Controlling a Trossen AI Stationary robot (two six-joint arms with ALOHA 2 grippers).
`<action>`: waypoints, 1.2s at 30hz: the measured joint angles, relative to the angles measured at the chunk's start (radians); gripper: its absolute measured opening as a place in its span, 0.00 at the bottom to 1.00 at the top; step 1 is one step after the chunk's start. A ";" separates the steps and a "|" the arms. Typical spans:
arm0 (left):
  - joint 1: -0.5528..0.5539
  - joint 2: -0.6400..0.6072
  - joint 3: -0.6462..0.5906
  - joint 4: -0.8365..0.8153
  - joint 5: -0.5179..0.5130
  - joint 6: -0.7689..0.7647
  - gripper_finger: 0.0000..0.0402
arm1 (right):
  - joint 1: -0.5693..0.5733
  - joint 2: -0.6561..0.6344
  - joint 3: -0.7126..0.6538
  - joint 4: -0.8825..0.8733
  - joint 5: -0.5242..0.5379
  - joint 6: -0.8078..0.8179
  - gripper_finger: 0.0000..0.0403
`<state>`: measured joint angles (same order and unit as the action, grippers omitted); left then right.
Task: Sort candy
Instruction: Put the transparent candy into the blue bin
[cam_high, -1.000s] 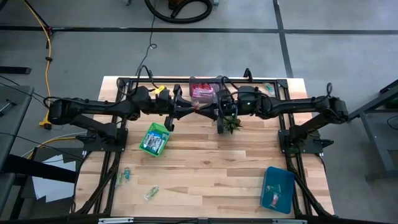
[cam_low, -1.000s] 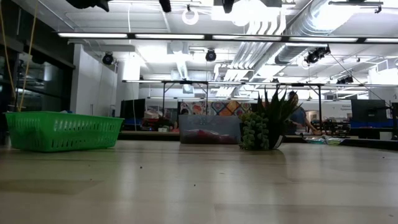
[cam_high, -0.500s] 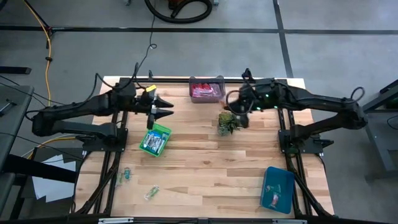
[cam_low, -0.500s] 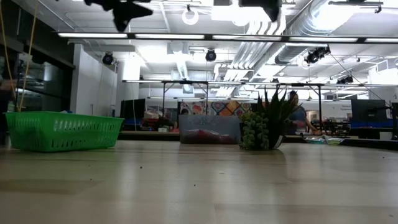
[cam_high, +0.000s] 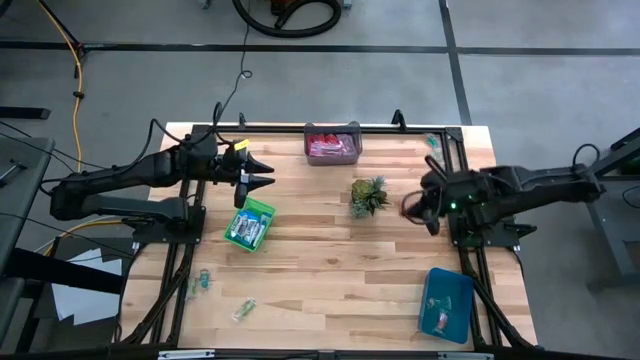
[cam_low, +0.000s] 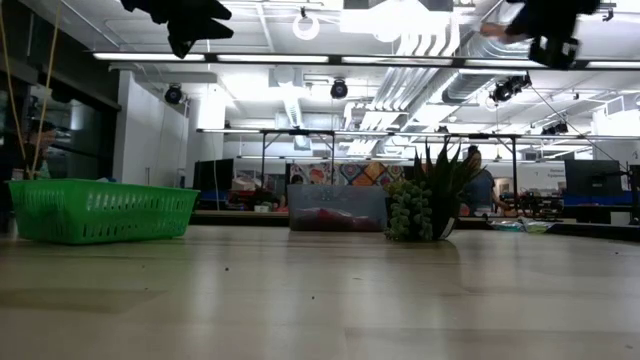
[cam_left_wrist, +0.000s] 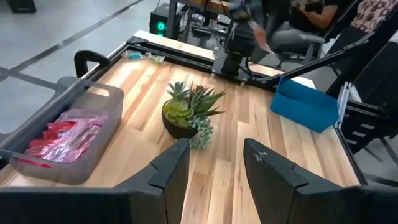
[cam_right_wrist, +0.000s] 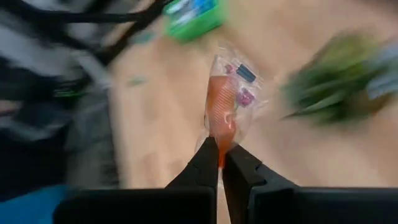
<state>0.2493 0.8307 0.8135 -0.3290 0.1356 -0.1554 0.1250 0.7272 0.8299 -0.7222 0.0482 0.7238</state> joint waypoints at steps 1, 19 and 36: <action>0.000 0.000 0.000 0.000 0.000 0.000 0.35 | 0.030 -0.015 -0.029 0.038 -0.025 0.059 0.00; 0.000 0.000 0.000 0.000 0.000 -0.027 0.35 | 0.759 0.268 -0.128 0.182 -0.390 0.727 0.00; 0.000 0.000 0.000 0.000 0.000 -0.027 0.35 | 0.737 0.458 -0.208 -0.117 -0.168 0.832 0.00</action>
<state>0.2493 0.8308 0.8135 -0.3286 0.1352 -0.1823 0.8624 1.1853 0.6220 -0.8395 -0.1195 1.5555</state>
